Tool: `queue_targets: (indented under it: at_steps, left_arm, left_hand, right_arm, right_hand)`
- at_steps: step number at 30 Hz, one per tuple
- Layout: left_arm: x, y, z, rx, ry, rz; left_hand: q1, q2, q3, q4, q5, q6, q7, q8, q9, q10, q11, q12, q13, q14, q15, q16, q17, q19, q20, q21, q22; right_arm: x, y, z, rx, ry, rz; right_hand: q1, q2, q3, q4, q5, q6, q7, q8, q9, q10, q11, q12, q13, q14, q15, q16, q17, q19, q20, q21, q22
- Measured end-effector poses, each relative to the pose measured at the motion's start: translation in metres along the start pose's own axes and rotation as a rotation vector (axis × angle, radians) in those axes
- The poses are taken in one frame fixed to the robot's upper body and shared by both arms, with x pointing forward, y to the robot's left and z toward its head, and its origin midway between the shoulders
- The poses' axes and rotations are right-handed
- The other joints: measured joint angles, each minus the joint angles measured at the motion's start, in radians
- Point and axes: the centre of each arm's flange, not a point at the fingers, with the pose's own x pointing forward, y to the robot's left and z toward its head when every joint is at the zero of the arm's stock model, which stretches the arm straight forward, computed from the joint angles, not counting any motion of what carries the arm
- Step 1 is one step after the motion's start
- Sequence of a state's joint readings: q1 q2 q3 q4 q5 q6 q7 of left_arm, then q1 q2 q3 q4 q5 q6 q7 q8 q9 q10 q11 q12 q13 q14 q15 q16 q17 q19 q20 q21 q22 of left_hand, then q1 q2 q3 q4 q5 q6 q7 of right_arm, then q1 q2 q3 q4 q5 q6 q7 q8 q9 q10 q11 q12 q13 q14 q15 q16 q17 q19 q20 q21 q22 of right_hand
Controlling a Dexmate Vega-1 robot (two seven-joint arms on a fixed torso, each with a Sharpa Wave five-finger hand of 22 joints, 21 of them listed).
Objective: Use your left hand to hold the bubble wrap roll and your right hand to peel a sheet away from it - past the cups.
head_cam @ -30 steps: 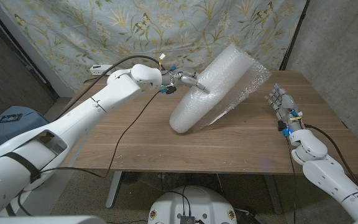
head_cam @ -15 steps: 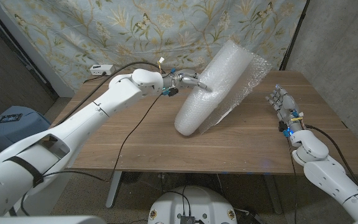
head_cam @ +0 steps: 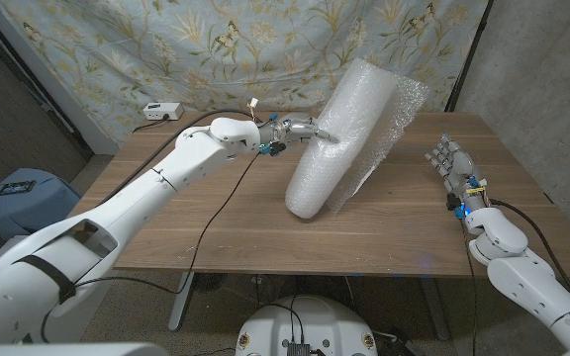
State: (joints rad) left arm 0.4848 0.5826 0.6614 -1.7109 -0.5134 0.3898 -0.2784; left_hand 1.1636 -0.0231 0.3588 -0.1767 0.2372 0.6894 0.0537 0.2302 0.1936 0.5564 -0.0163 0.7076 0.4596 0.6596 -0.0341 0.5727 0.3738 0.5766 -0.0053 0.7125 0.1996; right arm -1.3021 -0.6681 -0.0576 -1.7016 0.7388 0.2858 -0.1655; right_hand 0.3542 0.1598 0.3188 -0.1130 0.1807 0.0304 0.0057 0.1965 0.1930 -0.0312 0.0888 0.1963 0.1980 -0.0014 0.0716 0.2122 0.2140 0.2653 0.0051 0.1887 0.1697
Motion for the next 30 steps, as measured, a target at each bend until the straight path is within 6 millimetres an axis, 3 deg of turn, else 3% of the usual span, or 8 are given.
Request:
queue_targets:
  at_steps: [16,23,30]
  left_arm:
    - [0.001,0.001,-0.018,-0.134,-0.018,0.023]
    - [0.002,0.000,-0.025,-0.195,-0.029,0.022]
    - [0.006,-0.002,-0.033,-0.271,-0.042,0.013]
  left_hand:
    - [0.001,-0.001,0.000,0.000,0.004,0.000,0.000,-0.006,0.000,0.002,0.002,-0.005,0.007,0.000,0.000,-0.004,0.006,-0.011,0.000,0.012,0.000]
    - [0.001,-0.001,0.001,-0.001,0.004,0.000,0.000,-0.008,0.000,0.002,0.002,-0.012,0.023,0.000,0.000,-0.004,0.006,-0.011,0.000,0.016,0.000]
    - [0.001,-0.001,0.001,-0.001,0.004,0.000,0.000,-0.008,-0.001,0.002,0.001,-0.013,0.026,0.000,0.000,-0.008,0.005,-0.011,0.000,0.016,0.000]
  right_arm:
    - [0.003,0.005,0.006,0.001,-0.005,0.035]
    - [0.003,0.010,0.010,-0.004,-0.011,0.056]
    - [0.002,0.014,0.011,-0.015,-0.005,0.078]
  right_hand:
    - [0.000,0.000,0.000,0.000,0.000,0.011,0.004,0.000,0.000,0.000,0.000,0.004,0.000,0.000,0.000,0.000,0.000,0.000,0.000,0.000,0.000]
    - [0.007,-0.007,0.010,-0.010,0.000,0.043,0.079,0.007,0.000,0.028,0.027,0.009,0.000,0.010,0.002,0.000,-0.005,0.000,0.000,0.004,0.000]
    - [0.010,-0.010,0.014,-0.014,0.000,0.048,0.091,0.007,0.000,0.033,0.032,0.011,0.000,0.013,0.005,0.000,-0.005,0.004,-0.003,0.004,0.000]
